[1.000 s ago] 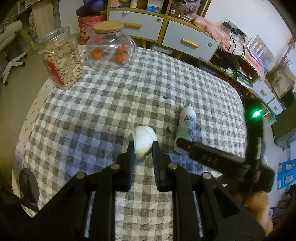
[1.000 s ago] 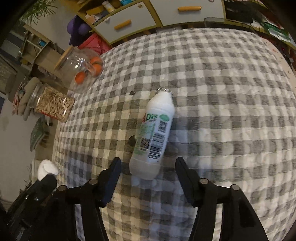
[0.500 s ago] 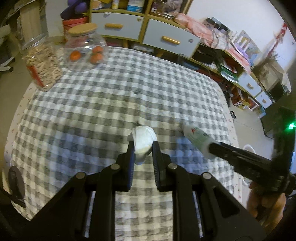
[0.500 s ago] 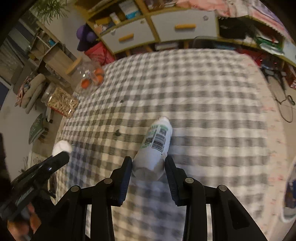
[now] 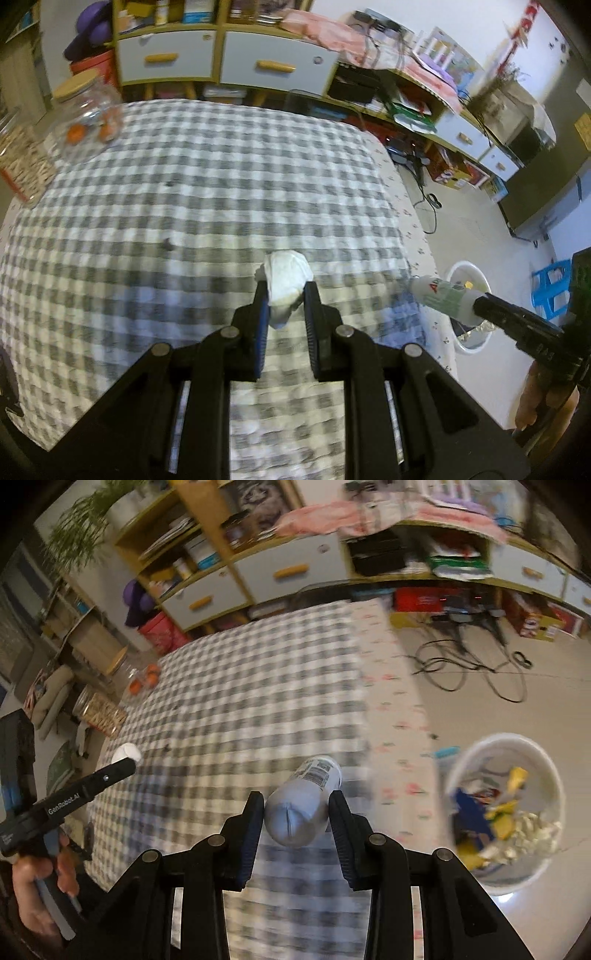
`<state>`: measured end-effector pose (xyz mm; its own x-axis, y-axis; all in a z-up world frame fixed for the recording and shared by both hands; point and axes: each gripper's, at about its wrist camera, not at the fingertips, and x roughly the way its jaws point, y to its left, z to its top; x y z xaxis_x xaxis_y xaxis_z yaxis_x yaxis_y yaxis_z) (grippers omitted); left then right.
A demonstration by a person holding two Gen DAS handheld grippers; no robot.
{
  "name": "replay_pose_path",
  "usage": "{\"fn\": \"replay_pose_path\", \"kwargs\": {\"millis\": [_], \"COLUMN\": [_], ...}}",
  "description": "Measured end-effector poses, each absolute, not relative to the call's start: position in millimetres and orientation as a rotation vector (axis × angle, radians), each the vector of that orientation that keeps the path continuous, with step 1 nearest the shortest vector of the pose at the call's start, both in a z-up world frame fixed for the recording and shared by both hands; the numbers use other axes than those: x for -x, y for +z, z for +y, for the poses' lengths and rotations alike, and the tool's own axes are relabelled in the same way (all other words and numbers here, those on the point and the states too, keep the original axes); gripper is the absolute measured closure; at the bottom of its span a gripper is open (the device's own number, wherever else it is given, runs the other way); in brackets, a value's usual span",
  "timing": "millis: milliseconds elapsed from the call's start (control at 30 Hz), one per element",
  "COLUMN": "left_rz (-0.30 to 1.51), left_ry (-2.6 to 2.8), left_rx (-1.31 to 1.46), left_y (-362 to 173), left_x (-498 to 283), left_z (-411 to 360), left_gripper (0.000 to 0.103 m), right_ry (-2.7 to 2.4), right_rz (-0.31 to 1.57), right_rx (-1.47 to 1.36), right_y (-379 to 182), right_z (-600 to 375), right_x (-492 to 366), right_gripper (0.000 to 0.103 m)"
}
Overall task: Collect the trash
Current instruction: 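Carry the bottle and tissue ball over the bin and open both tools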
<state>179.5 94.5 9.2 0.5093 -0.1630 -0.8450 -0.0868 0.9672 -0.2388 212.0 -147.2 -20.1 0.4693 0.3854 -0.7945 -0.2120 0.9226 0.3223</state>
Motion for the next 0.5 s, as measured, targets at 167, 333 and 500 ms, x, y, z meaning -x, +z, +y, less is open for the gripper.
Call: {"fn": "replay_pose_path", "kwargs": {"millis": [167, 333, 500], "left_rz": [1.036, 1.047, 1.062], "left_ry": [-0.115, -0.189, -0.267], "left_rx": [0.232, 0.188, 0.177], "left_y": [7.0, 1.4, -6.5], "left_x": [-188.9, -195.8, -200.5], "left_z": [52.9, 6.3, -31.7], "left_gripper": [0.083, 0.083, 0.083], "right_ry": [0.310, 0.244, 0.186], "right_rz": [1.013, 1.020, 1.041], "right_rx": [-0.240, -0.311, -0.338], "right_y": [-20.1, -26.8, -37.4], "right_z": [-202.9, -257.1, -293.7], "right_x": [-208.8, -208.7, -206.4], "right_gripper": [0.066, 0.066, 0.066]}}
